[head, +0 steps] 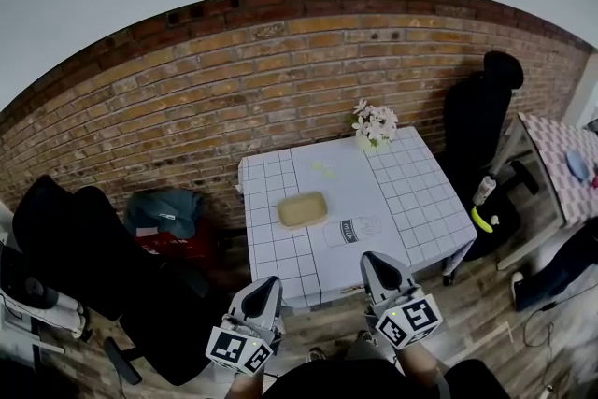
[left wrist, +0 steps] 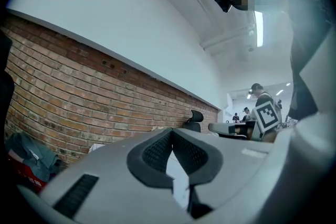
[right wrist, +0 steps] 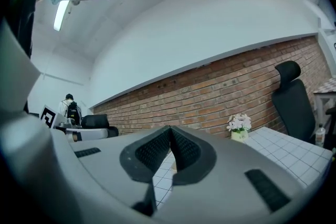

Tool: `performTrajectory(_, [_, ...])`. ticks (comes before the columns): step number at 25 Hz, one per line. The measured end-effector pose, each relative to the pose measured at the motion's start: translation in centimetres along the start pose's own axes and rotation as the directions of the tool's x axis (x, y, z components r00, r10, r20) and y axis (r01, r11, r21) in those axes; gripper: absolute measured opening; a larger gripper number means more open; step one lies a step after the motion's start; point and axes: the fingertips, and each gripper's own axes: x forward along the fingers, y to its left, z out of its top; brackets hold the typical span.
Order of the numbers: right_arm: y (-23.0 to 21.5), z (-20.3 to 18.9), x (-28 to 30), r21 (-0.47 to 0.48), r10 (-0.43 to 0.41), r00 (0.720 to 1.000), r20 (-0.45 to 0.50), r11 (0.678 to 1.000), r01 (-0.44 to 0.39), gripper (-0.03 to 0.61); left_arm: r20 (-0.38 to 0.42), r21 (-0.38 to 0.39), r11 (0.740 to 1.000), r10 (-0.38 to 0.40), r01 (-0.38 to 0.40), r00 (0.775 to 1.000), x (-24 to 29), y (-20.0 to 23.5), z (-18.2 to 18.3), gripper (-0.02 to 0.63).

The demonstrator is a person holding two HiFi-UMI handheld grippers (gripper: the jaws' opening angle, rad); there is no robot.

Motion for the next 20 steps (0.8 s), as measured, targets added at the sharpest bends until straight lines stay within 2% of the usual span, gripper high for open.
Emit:
performTrajectory(6, [-0.4, -0.8, 0.5, -0.001, -0.021, 1.000, -0.023, 1.000, 0.021, 0.005, -0.014, -0.020, 1.000, -0.021, 0.021, 1.000, 1.0, 0.7, -0.9, 0.009])
performTrajectory(13, [-3.2, -0.4, 3.2, 0.020, 0.000, 0.999, -0.039, 1.000, 0.001, 0.005, -0.023, -0.025, 1.000, -0.011, 0.010, 1.000, 4.3, 1.6, -1.0, 0.009])
performTrajectory(20, [-6.8, -0.7, 6.3, 0.040, 0.058, 0.996, -0.069, 0.998, -0.055, 0.005, -0.023, -0.035, 0.997, 0.067, -0.068, 0.997, 7.8, 3.1, -1.4, 0.009])
